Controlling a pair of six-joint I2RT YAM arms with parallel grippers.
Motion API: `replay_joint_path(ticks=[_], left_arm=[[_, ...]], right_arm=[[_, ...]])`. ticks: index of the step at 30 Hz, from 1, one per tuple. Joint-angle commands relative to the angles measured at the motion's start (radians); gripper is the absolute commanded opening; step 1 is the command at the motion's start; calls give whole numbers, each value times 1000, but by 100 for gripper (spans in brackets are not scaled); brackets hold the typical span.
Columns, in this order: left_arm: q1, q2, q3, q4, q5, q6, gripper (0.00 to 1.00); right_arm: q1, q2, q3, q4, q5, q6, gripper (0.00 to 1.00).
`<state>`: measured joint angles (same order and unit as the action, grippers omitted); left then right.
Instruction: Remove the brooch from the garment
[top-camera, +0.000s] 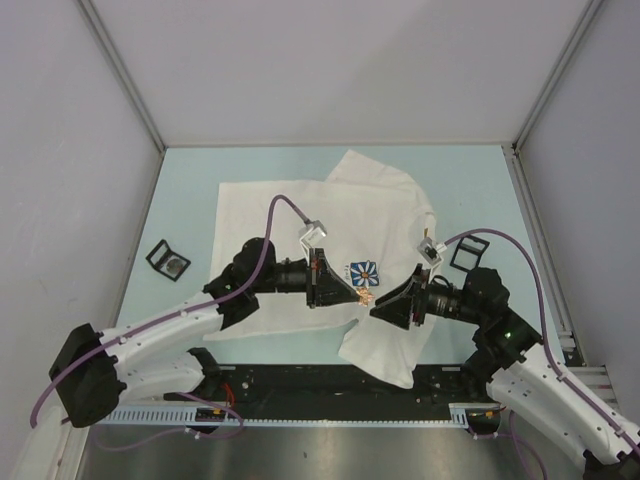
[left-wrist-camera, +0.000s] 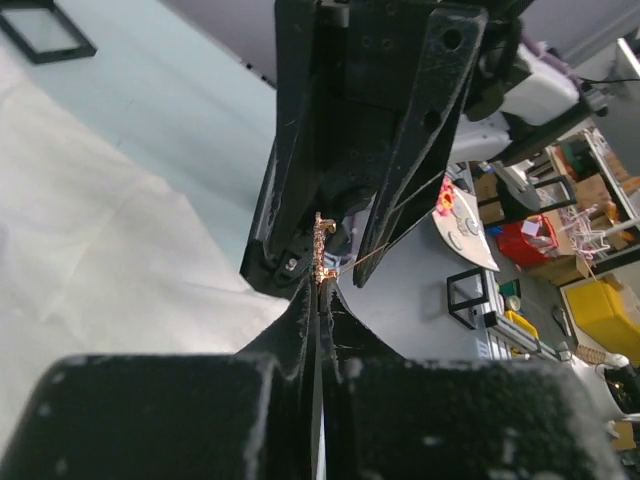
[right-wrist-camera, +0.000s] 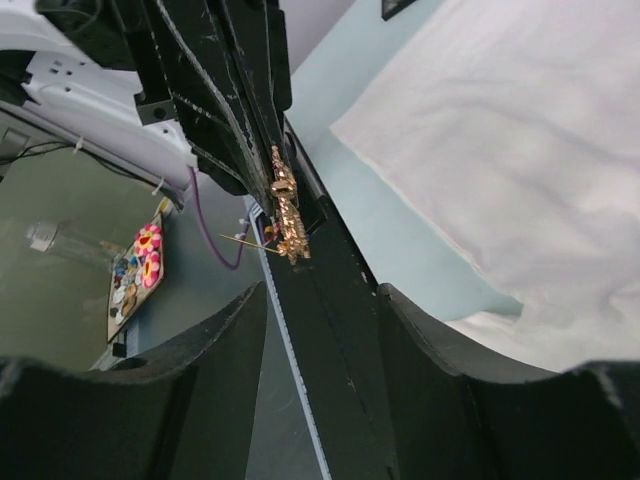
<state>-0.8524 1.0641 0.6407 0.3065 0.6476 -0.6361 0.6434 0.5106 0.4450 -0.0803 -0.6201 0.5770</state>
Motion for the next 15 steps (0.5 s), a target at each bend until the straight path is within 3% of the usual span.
replay_joint_path(ticks=[1, 15], left_arm=[[16, 20, -21, 249, 118, -109, 0], [27, 103, -39, 387, 178, -186, 0]], right_arm=[[10, -14, 9, 101, -67, 14, 53], [16, 32, 9, 208, -81, 47, 44]])
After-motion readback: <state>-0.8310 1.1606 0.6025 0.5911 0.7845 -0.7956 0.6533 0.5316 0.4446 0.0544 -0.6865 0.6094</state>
